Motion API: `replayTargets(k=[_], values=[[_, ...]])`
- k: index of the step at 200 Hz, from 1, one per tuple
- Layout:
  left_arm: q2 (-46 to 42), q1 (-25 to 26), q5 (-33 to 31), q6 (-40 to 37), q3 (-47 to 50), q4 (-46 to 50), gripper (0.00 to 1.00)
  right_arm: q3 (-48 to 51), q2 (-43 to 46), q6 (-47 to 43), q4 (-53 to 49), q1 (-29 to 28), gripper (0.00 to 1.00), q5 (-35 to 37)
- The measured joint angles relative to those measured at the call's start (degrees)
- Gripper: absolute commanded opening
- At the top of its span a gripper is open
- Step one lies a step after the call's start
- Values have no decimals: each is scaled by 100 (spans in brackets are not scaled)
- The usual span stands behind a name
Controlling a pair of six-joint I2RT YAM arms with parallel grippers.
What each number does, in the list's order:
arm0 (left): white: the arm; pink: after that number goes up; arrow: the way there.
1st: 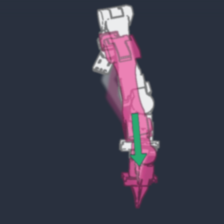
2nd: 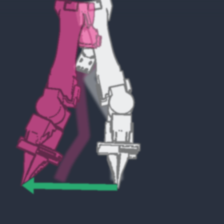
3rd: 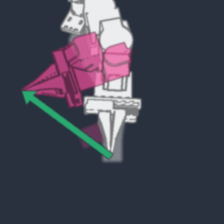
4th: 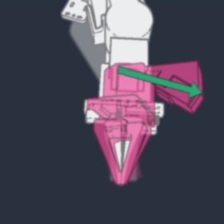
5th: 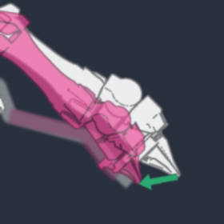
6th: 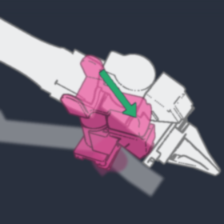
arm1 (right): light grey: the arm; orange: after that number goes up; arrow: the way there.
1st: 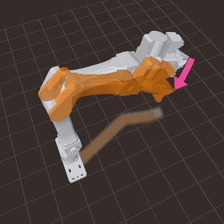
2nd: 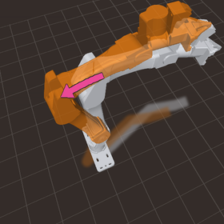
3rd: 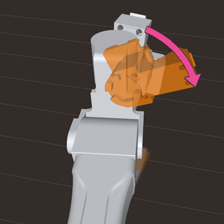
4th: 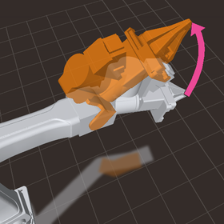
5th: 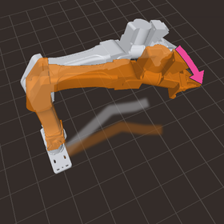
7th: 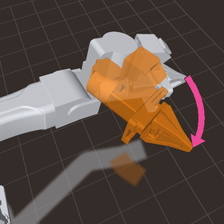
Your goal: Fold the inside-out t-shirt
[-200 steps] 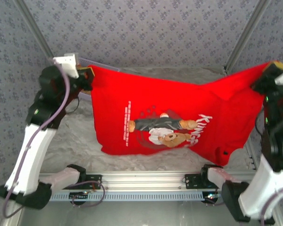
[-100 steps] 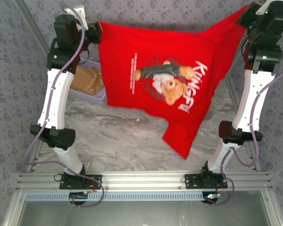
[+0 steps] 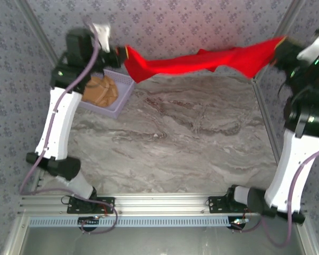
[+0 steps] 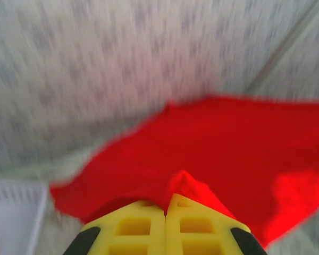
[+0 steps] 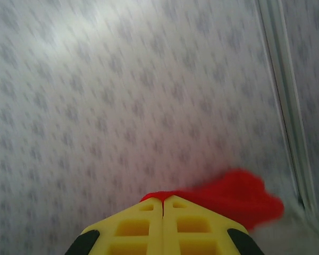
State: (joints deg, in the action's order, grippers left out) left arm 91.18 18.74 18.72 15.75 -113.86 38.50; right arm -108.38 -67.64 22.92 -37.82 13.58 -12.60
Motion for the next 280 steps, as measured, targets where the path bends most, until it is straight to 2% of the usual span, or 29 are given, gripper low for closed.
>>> replayTargets(k=[14,36,57,77,104,135,182,211,259,280], values=[[-529,68,31,155,2100,-522,0,1397,723,-39,-310,13,0,22],[-560,151,-48,339,4197,-920,0,3265,1320,-94,-833,129,0,138],[-634,391,-37,658,5761,-1423,0,4817,1486,-92,-1182,337,0,249],[-667,787,24,994,6752,-1902,0,5718,1635,116,-1248,579,0,205],[-380,1176,118,1303,7298,-2581,0,6352,1860,442,-1010,776,0,68],[-240,1202,181,1521,7582,-3220,0,6662,1731,603,-778,903,0,-76],[-409,1202,122,1657,7884,-3628,0,6736,1707,619,-780,1335,0,17],[-885,1202,63,1698,8225,-3410,0,6736,1965,623,-903,1626,0,223],[-2671,1073,-111,1845,8776,-2236,0,6736,2188,737,-1143,1768,0,680],[-3010,984,-136,1893,8784,-2035,0,6736,2277,876,-1329,1768,0,702]])
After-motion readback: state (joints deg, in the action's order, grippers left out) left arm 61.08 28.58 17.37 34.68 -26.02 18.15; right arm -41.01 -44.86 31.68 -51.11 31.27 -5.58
